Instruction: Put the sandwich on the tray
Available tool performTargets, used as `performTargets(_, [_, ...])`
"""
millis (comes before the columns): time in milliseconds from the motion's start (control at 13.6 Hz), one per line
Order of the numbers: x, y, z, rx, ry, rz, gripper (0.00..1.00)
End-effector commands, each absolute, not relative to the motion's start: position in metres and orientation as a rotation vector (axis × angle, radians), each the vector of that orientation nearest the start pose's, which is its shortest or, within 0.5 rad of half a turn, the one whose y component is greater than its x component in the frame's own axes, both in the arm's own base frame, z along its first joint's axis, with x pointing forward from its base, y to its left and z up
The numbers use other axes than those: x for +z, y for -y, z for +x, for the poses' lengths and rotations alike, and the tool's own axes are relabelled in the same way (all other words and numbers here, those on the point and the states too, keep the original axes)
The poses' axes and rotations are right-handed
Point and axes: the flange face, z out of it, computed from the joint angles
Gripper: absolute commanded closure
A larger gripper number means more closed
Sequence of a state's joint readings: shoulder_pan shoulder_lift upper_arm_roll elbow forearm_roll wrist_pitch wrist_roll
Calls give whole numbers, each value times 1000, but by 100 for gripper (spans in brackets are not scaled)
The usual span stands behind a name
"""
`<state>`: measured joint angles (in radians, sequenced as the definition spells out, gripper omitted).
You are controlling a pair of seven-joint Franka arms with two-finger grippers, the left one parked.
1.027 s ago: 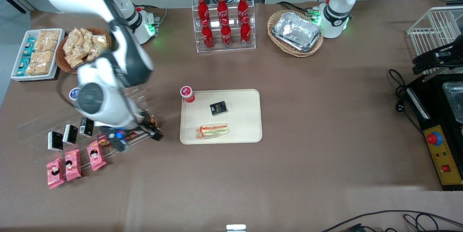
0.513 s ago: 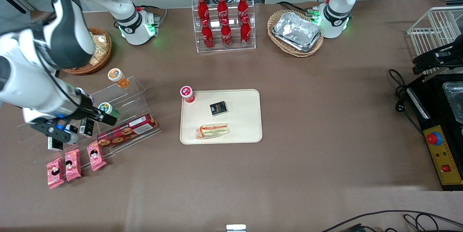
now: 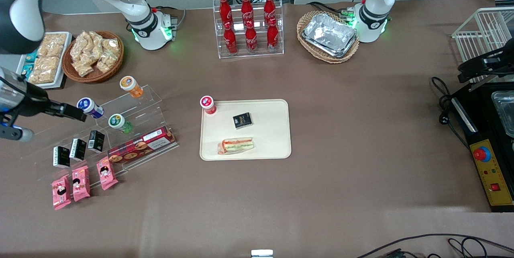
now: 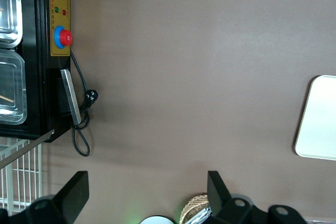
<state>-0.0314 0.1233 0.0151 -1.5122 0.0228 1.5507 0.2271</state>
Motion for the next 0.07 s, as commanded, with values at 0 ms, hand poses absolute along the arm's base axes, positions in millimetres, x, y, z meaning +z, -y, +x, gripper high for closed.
performTargets(0, [598, 21, 584, 170, -339, -3107, 0])
